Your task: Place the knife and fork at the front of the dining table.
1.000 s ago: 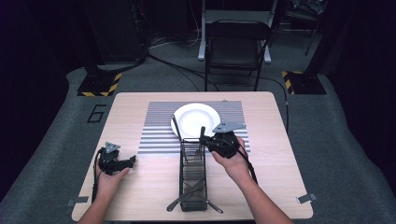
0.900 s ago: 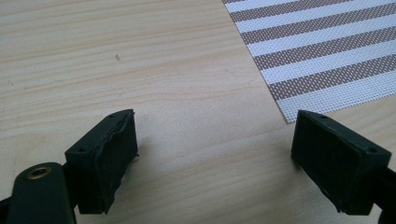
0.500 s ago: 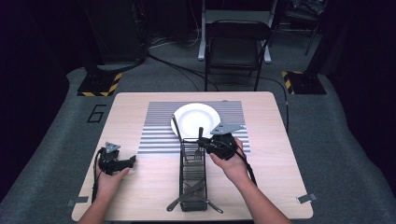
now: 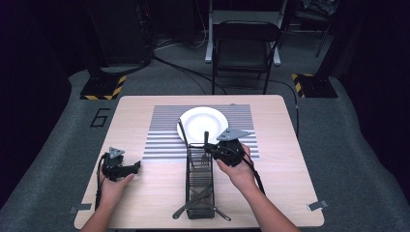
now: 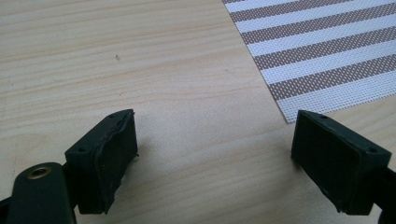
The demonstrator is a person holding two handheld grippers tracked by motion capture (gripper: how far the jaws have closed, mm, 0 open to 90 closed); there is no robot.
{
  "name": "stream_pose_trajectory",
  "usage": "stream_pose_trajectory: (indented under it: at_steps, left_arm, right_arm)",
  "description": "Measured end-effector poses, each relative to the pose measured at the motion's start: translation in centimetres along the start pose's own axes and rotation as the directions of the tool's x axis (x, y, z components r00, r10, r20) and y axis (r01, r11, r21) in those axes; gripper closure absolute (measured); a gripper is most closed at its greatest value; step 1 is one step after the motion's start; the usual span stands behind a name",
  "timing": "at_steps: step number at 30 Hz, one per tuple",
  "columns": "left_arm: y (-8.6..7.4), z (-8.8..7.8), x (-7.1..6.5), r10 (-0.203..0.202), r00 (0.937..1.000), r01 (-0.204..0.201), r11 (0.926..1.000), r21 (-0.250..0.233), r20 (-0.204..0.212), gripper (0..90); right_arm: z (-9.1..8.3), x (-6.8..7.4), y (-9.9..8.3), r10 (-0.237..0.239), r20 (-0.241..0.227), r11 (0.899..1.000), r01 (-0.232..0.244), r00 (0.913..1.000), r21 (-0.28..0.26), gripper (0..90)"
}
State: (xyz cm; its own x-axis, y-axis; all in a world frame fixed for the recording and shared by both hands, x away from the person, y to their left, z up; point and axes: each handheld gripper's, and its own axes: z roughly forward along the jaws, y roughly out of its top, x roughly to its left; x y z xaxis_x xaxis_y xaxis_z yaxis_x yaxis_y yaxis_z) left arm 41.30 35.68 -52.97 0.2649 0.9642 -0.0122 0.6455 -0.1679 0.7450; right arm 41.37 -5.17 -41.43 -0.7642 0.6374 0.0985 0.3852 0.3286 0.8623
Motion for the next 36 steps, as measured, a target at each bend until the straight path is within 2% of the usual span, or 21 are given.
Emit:
stream_pose_trajectory:
  at_steps: [11,23,25,36]
  left_arm:
    - [0.0,0.0,0.0,0.0,1.0,0.0,1.0,0.0,0.0,14.0]
    - [0.0,0.0,0.0,0.0,1.0,0.0,1.0,0.0,0.0,14.0]
    - [0.0,0.0,0.0,-0.001,1.0,0.001,1.0,0.0,0.0,14.0]
    - [0.0,0.0,0.0,0.0,1.0,0.0,1.0,0.0,0.0,14.0]
  right_arm:
    - [0.0,0.1,-0.2,0.003,-0.003,1.0,-0.003,1.0,0.005,84.9]
    - [0.0,0.4,-0.2,-0.037,0.015,0.999,0.036,0.9992,0.014,87.4]
    - [0.0,0.4,-0.2,-0.026,-0.008,1.0,0.026,0.9996,0.011,87.5]
    - [-1.0,0.8,1.2,-0.035,-0.016,0.999,0.034,0.9993,-0.02,87.6]
